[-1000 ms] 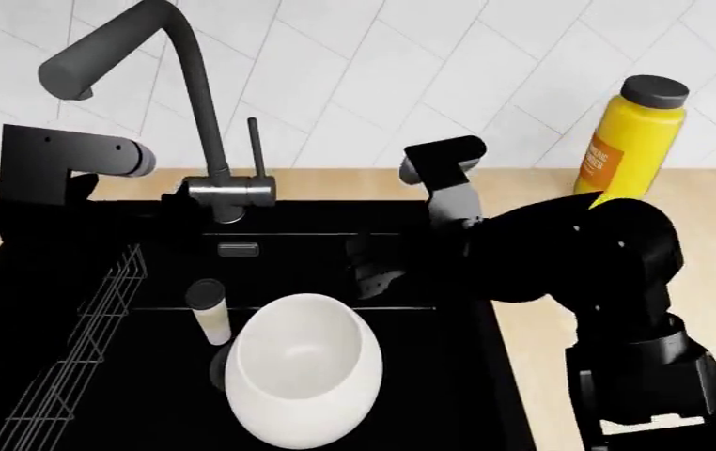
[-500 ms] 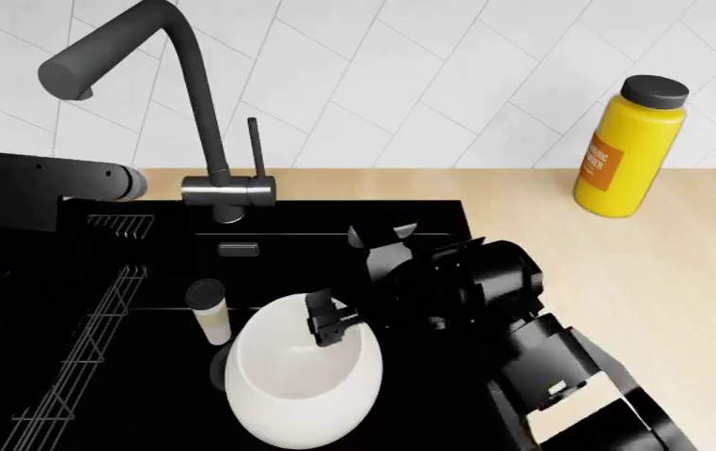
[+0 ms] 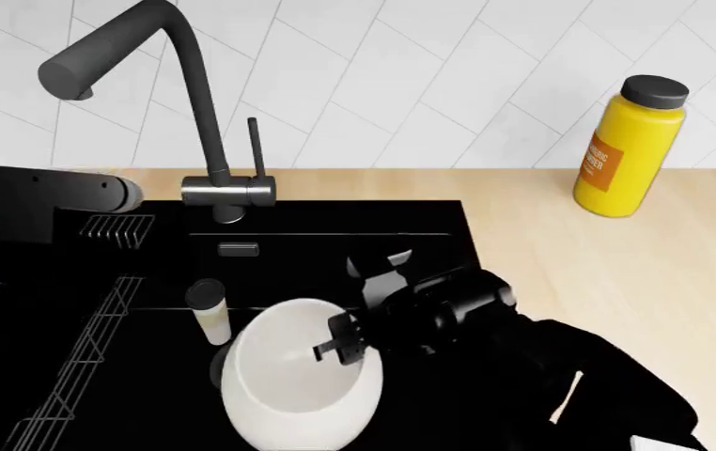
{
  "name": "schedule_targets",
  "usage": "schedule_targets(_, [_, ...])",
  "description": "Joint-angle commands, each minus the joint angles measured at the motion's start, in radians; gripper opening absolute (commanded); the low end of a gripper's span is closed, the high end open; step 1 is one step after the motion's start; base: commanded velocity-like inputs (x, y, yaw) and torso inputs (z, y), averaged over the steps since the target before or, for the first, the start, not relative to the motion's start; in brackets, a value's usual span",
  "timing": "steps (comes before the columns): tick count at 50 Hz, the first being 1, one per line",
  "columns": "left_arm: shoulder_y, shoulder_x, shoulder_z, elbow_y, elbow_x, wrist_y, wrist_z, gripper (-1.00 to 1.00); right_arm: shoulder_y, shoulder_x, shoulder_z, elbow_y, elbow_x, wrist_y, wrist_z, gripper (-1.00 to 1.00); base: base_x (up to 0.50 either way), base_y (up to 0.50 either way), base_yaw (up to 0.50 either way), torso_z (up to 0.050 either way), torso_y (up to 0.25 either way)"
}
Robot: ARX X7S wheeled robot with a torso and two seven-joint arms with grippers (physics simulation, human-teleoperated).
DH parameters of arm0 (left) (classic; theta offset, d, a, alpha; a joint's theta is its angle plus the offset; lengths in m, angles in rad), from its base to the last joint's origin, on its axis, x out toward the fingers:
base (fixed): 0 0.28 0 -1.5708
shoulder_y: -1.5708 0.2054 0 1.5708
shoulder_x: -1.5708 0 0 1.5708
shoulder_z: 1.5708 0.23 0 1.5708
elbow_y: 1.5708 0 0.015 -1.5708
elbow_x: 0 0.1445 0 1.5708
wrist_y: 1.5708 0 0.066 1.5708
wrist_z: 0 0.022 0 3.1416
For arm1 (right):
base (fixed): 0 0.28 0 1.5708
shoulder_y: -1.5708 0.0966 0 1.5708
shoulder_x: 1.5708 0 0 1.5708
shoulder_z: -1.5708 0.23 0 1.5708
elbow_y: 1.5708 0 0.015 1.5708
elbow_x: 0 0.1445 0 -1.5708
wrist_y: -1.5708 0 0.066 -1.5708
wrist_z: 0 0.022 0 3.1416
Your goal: Pick the cup and bowl from the sink and place them on the counter for drying.
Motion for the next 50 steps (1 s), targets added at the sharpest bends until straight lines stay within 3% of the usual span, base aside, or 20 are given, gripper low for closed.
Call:
schedule_targets(1, [-0.006,-0.004,-0.005,0.008,-0.010,-0.013,-0.011,1.00,0.039,0.075,-0.111,-0.125,0.131,-0.037,0.076,-1.00,0.00,0.00,0.00,0.000,0.000])
schedule_targets(7, [-0.015,-0.007,0.000,0.003,-0.012,-0.012,-0.013,1.00,0.051,0.184,-0.072,-0.328,0.189,0.006,0.199,-1.00,0.00,0.00,0.00,0.000,0.000])
schedule_targets(16, [-0.038,0.007,0.038,-0.021,0.002,0.005,-0.029,1.00,0.117,0.230,-0.032,-0.447,0.233,0.039,0.249,-1.00,0.00,0.00,0.00,0.000,0.000])
schedule_targets(33, [-0.006,-0.033,-0.020,0.002,-0.033,-0.003,-0.007,1.00,0.224,0.337,0.048,-0.599,0.339,0.108,0.351,-1.00,0.00,0.00,0.00,0.000,0.000])
schedule_targets(47, [-0.012,-0.008,0.021,-0.015,-0.010,0.017,-0.043,1.00,0.311,0.367,0.099,-0.591,0.381,0.124,0.356,-1.00,0.00,0.00,0.00,0.000,0.000])
schedule_targets(48, [0.006,-0.014,0.015,-0.022,-0.009,0.036,-0.030,1.00,0.355,0.463,0.117,-0.671,0.447,0.190,0.446,-1.00,0.00,0.00,0.00,0.000,0.000])
schedule_targets(50, [0.006,-0.019,0.012,-0.024,-0.010,0.037,-0.028,1.00,0.370,0.493,0.135,-0.694,0.474,0.195,0.478,-1.00,0.00,0.00,0.00,0.000,0.000])
